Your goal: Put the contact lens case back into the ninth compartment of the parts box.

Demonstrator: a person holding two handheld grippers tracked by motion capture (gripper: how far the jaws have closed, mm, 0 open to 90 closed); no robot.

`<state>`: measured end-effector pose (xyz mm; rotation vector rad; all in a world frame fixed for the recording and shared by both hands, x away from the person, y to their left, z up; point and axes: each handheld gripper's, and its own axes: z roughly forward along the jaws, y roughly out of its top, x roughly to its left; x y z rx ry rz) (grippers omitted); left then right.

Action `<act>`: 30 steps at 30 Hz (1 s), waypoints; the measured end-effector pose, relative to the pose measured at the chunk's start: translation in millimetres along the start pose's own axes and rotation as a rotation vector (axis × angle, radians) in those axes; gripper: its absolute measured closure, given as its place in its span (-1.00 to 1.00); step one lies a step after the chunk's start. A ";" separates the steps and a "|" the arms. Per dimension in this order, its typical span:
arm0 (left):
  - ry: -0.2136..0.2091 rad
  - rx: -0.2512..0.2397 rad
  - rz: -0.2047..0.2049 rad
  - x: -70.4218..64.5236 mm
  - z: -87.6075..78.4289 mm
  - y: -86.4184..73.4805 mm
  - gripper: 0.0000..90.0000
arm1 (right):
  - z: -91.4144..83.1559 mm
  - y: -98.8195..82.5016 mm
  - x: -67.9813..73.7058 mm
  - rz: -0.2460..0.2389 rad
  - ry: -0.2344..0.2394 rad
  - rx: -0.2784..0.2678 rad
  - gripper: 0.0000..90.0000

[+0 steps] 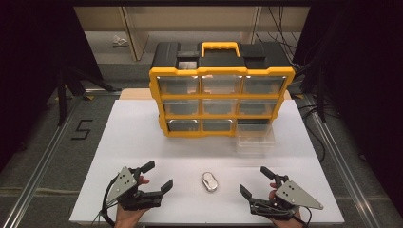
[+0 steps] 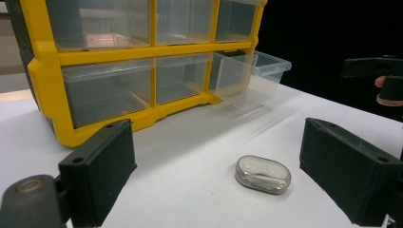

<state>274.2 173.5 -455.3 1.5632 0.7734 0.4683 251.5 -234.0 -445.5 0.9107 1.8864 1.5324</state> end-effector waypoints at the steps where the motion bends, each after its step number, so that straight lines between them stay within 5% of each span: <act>1: -0.001 -0.001 -0.001 0.0 0.1 0.0 -0.74 | 0.2 0.0 0.1 -0.001 0.001 -0.001 -0.72; 22: 0.002 -0.001 0.015 -1.3 0.4 -0.3 -0.73 | 7.3 4.8 3.6 0.002 0.044 0.028 -0.79; 30: -0.001 0.004 0.022 -2.0 0.9 -0.6 -0.73 | 13.4 6.3 4.9 0.001 0.062 0.087 -0.78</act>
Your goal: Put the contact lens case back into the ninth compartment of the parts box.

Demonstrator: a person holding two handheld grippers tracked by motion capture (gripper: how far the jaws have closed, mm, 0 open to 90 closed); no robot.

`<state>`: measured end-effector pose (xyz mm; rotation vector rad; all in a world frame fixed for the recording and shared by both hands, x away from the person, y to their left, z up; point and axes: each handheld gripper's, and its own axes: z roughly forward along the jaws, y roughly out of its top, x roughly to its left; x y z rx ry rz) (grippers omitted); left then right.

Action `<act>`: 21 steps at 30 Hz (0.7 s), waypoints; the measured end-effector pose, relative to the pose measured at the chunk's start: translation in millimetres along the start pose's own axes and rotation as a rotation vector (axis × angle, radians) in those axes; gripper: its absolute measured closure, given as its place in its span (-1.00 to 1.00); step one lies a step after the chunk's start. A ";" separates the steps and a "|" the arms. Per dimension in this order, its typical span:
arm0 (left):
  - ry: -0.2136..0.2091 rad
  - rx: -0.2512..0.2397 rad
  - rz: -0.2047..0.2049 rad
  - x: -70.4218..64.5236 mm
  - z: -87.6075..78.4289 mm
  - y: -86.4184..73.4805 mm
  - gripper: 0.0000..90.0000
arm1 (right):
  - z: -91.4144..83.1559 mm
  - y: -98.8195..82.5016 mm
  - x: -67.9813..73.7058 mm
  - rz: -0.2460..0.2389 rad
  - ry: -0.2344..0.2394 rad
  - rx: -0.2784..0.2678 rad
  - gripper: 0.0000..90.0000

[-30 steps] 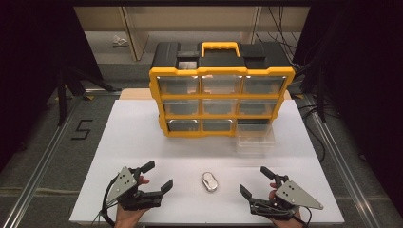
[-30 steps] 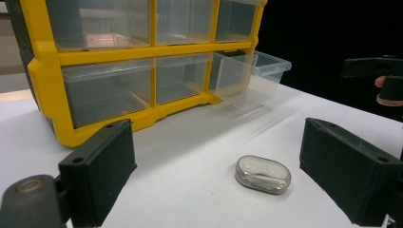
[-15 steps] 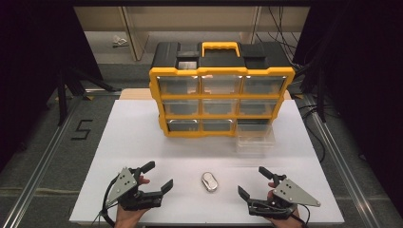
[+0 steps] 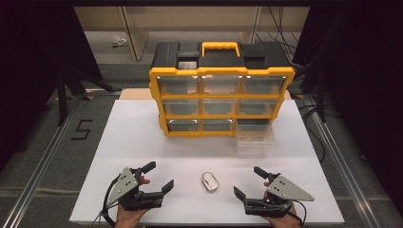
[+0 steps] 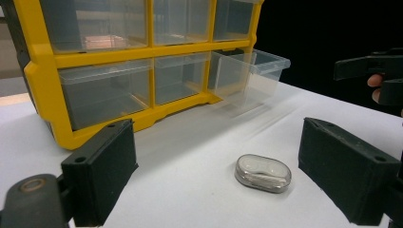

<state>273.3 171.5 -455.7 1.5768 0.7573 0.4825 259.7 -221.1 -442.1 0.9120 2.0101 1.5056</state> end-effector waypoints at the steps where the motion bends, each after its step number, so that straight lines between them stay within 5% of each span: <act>1: 0.000 0.000 0.001 0.0 0.0 0.0 -0.73 | 0.9 0.5 0.1 0.001 0.000 0.008 -0.77; 7: 0.000 0.001 0.003 -0.1 0.1 -0.1 -0.72 | 5.0 5.6 0.2 0.012 0.008 0.053 -0.74; 21: 0.003 0.001 0.006 -0.1 0.1 -0.5 -0.71 | 21.3 16.1 7.9 -0.045 0.062 0.180 -0.68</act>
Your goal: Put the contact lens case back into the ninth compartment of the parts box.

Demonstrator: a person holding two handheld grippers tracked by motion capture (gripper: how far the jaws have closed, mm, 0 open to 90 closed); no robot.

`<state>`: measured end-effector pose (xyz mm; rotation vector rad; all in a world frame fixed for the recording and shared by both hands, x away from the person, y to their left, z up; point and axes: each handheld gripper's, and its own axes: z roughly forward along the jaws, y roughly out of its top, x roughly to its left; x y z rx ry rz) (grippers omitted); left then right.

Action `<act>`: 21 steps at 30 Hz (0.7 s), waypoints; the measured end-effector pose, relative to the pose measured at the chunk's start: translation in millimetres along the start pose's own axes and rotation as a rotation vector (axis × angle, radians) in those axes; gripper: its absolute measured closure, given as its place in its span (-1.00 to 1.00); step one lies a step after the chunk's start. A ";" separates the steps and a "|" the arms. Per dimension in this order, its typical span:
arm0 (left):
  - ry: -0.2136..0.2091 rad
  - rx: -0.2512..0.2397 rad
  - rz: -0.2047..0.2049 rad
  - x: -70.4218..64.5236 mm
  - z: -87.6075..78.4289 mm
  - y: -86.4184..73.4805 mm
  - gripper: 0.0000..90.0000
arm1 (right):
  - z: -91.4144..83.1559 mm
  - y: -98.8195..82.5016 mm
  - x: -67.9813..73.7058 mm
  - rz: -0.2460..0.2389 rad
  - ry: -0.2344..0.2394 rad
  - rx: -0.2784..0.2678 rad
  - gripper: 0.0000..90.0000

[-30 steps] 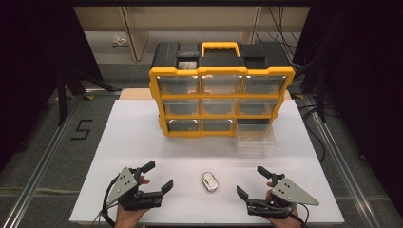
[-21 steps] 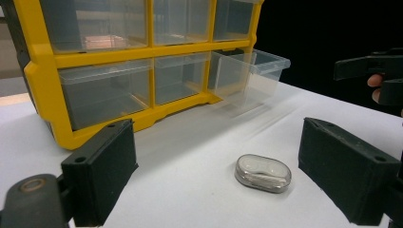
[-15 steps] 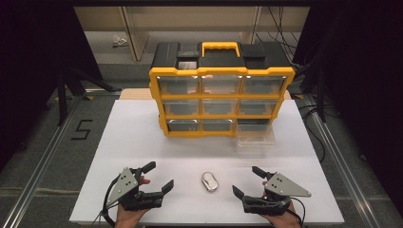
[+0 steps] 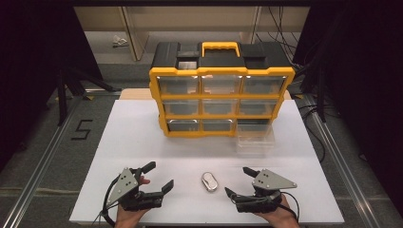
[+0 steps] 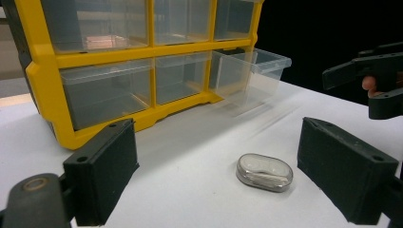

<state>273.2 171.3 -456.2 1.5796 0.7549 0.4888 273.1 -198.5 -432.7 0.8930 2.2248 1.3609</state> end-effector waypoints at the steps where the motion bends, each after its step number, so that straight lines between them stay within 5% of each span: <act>1: -0.001 0.000 0.001 -0.1 0.1 -0.1 -0.71 | 1.2 1.3 0.0 -0.002 0.002 0.007 -0.68; 21: 0.001 0.000 0.003 0.3 -0.3 -0.1 -0.70 | 24.0 15.4 0.1 -0.029 0.031 0.140 -0.61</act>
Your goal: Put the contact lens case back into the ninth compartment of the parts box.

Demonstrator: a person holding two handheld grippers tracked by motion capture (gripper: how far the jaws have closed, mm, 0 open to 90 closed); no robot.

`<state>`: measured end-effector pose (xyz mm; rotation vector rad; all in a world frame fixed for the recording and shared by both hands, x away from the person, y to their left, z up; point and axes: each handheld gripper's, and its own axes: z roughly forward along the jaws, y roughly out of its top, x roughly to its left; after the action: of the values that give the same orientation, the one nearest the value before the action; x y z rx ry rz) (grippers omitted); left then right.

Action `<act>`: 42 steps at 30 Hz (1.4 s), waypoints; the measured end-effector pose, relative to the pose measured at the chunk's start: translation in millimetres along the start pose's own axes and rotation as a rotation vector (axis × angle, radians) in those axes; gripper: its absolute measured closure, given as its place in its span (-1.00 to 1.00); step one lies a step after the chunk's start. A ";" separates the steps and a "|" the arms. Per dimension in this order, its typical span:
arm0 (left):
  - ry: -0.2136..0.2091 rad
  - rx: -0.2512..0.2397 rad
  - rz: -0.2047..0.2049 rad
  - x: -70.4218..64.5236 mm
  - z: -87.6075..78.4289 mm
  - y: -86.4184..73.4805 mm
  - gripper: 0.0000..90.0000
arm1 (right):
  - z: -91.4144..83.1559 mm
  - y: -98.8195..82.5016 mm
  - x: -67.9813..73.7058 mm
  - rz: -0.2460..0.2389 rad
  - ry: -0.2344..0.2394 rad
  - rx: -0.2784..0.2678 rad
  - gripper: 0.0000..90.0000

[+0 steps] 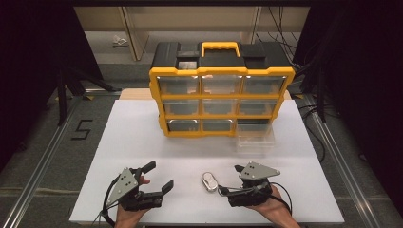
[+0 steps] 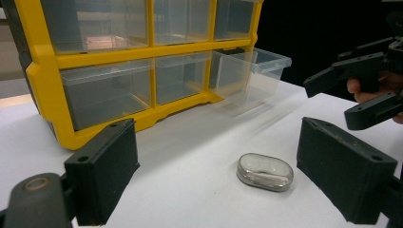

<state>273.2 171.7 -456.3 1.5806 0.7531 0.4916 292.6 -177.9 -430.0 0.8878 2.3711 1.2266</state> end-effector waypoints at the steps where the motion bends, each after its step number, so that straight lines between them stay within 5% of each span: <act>1: 0.000 0.000 0.000 0.0 0.1 0.0 -0.70 | 1.5 0.6 0.0 0.001 0.001 0.004 -0.61; 42: -0.005 0.009 0.011 -1.2 1.3 -0.7 -0.69 | 64.1 13.7 5.1 -0.024 0.059 0.206 -0.50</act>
<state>273.2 170.0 -457.1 1.5948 0.7444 0.4931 328.6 -129.2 -455.8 0.8915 2.5831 1.0262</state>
